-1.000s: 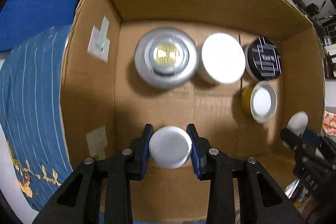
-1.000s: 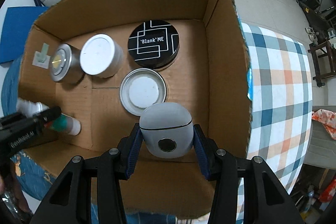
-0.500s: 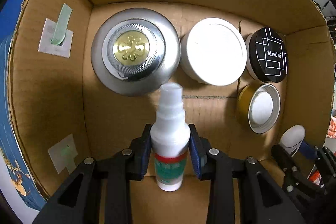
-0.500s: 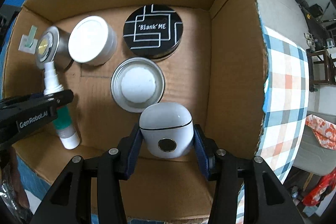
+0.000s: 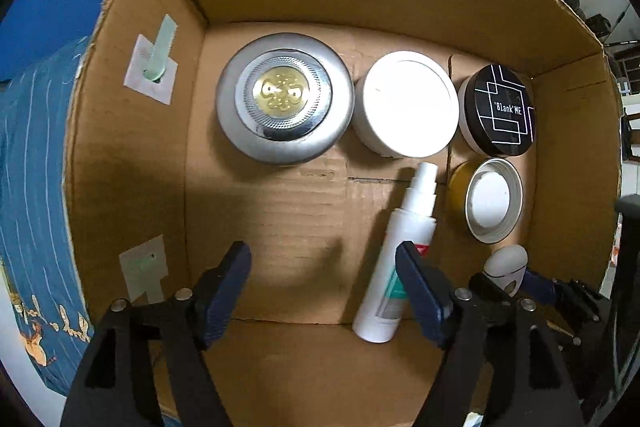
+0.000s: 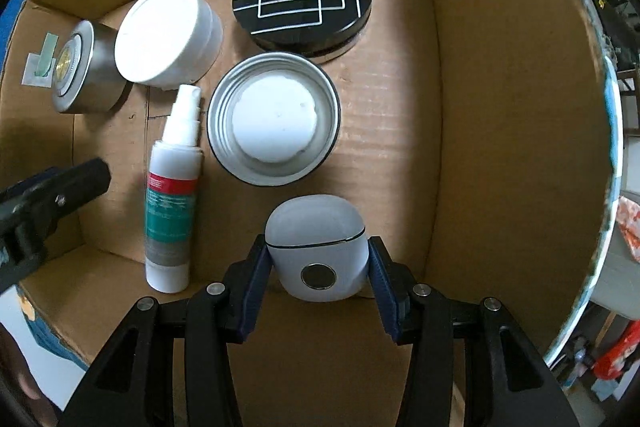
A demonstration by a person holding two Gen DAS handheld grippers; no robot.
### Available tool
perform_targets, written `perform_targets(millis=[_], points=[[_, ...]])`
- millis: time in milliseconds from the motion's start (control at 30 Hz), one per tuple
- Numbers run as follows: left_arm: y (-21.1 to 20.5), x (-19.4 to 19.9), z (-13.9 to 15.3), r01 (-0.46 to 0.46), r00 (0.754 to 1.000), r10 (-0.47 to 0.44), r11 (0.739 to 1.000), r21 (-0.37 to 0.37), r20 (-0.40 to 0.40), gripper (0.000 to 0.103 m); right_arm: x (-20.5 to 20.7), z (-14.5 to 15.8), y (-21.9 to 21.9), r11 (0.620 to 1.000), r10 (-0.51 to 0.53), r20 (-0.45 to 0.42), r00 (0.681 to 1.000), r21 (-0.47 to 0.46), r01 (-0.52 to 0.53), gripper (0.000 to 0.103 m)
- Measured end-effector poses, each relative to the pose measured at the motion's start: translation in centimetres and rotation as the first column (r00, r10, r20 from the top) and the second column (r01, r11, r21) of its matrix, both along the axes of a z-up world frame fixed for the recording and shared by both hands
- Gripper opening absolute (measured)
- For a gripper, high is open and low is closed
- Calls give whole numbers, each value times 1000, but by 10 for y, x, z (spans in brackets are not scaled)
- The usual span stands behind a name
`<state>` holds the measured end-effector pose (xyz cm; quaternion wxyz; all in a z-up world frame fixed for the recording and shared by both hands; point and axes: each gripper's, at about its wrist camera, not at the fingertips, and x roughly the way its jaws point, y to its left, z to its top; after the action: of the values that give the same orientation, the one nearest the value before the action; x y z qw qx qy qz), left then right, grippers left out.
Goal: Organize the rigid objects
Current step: 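Open both tools to release the bottle and case, lift out, then grasp the white cylinder with the left tool while the right grasps the walnut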
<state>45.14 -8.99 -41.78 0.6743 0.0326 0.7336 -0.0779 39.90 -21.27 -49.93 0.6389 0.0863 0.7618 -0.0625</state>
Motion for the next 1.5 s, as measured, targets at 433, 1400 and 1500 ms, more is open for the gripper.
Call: perform_targets(millis=[433,1400,1500], points=[[22,-41,63,3,989,-4,1000,5,146,99,-5,43,-2,999,23,109,994,-48,-18,87],[57,-135,218,-26,890,57,997,-73,453,99,-88,221,24,998,45,433,900,-51,-26,98],[64,-146,216,-31,883,45,999,-37,467,99,-100,221,19,999,40,426,904,-43,-24,98]])
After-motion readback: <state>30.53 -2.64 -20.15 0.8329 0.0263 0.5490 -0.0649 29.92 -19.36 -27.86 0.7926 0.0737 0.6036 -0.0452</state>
